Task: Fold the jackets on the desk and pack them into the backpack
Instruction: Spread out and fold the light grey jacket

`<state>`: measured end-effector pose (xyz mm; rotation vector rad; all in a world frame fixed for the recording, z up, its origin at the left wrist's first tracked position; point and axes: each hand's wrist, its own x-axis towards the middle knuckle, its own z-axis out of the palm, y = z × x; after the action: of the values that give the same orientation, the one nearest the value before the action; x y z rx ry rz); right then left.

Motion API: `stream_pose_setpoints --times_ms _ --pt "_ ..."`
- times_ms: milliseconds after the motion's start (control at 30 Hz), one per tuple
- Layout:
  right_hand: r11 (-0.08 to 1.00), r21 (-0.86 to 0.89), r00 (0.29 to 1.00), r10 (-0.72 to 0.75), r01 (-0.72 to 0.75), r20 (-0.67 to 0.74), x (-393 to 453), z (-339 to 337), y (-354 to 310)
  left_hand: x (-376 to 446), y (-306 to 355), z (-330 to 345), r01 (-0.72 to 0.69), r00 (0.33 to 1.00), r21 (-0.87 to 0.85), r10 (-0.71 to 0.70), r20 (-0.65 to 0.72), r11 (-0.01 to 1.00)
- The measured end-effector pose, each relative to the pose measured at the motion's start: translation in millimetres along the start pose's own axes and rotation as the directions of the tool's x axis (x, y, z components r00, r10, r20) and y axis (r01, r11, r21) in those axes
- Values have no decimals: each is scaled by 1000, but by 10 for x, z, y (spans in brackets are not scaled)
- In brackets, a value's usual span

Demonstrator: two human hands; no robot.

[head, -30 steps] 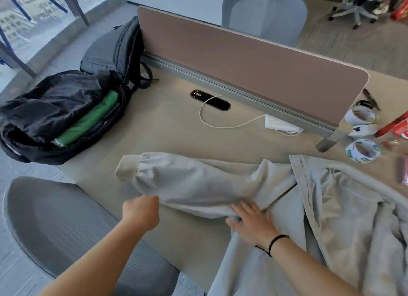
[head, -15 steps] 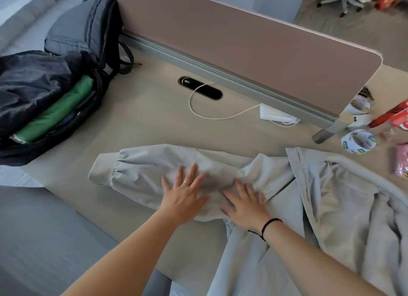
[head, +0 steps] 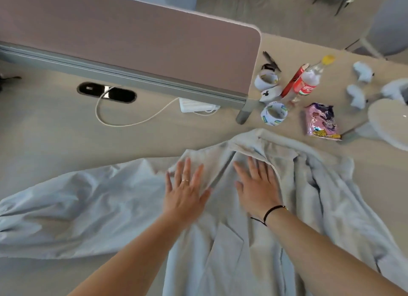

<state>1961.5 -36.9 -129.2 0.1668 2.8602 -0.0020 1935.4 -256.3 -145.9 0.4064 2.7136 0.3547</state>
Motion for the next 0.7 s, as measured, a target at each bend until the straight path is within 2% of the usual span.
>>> stream_pose_setpoints --times_ms 100,167,233,300,367,467,567,633,700 --pt "993 26 980 121 -118 -158 72 -51 300 237 314 30 -79 997 51 79 3 996" --pt "965 99 952 257 -243 -167 171 -95 606 395 418 53 -69 998 70 70 -2 995" --pt "905 197 924 381 -376 15 234 -73 920 508 407 133 -25 999 74 23 24 997" --pt "838 275 872 396 -471 289 184 18 1151 539 337 238 -2 997 94 -5 72 996" --pt "860 258 855 314 -441 413 18 167 1240 527 281 296 -2 997 131 -8 79 991" --pt "895 279 890 221 -348 400 -232 269 1285 513 310 281 16 996 154 -30 87 988" --pt "919 282 916 160 -274 367 -380 280 1338 563 534 142 105 988 136 -119 100 985" --pt "923 306 929 118 -232 350 -437 240 1399 688 809 1 159 987 52 -160 21 986" --pt "919 347 939 62 -186 338 -495 199 1482 881 1195 -171 164 985 -157 -170 -26 974"
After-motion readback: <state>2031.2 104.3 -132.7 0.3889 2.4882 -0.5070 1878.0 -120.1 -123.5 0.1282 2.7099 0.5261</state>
